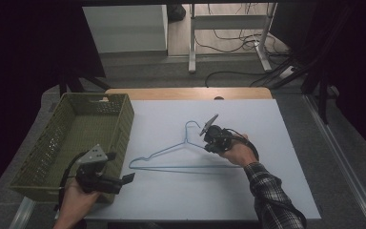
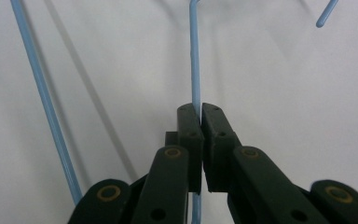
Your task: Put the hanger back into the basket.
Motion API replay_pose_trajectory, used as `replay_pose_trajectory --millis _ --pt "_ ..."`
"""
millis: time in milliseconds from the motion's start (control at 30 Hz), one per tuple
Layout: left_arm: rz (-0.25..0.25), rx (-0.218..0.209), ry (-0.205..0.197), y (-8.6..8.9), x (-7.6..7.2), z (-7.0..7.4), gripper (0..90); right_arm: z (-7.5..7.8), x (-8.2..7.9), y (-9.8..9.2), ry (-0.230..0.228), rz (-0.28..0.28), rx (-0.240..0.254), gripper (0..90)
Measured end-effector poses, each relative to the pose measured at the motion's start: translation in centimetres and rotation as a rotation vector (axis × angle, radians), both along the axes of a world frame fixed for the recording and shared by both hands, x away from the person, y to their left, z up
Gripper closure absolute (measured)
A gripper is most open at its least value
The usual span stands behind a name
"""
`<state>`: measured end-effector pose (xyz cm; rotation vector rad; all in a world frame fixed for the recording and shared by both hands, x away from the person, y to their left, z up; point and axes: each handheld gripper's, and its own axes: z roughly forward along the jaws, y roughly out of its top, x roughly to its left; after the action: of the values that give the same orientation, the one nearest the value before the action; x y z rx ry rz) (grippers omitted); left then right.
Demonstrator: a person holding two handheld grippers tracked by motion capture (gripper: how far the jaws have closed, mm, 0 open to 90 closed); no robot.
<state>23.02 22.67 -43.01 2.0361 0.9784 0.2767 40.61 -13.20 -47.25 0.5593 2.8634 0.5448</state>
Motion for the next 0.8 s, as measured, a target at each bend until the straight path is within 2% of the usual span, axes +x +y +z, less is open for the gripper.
replay_pose_trajectory --millis 100,133,200,300,400,433,533,667,733,767,800 --pt "-0.006 0.013 0.004 -0.7 0.3 0.5 0.0 0.1 -0.1 0.0 -0.008 -0.001 0.002 87.7" --pt "-0.010 -0.001 -0.011 -1.2 0.6 0.9 0.0 0.2 -0.2 -0.1 -0.008 0.000 0.007 87.7" --pt "-0.031 -0.016 -0.009 -1.9 1.1 1.3 0.0 0.2 -0.3 -0.1 -0.010 0.000 0.009 87.7" --pt "-0.047 -0.007 -0.008 -2.7 1.7 1.6 0.0 0.3 -0.4 -0.1 -0.016 -0.001 0.017 87.6" --pt "-0.068 0.008 0.004 -4.3 2.9 1.9 0.0 0.6 -0.5 -0.1 -0.023 0.003 0.019 87.6" --pt "-0.068 0.008 0.004 -4.3 2.9 1.9 0.1 0.6 -0.6 -0.1 -0.024 0.005 0.019 87.6" --pt "-0.085 0.026 0.009 -6.0 4.1 2.2 0.6 0.8 -0.7 -0.2 -0.028 0.006 0.020 87.6" --pt "-0.074 0.019 0.013 -7.1 5.1 2.4 1.5 0.9 -0.8 -0.2 -0.027 0.003 0.025 87.6" --pt "-0.051 0.042 0.018 -8.2 6.2 2.5 2.0 0.9 -0.9 -0.2 -0.033 0.001 0.028 87.6" --pt "-0.051 0.042 0.018 -8.2 6.2 2.5 2.1 0.9 -0.9 -0.2 -0.034 0.001 0.028 87.6" --pt "-0.025 0.073 0.005 -8.9 6.8 2.5 2.6 0.9 -0.9 -0.2 -0.036 0.002 0.027 87.6"
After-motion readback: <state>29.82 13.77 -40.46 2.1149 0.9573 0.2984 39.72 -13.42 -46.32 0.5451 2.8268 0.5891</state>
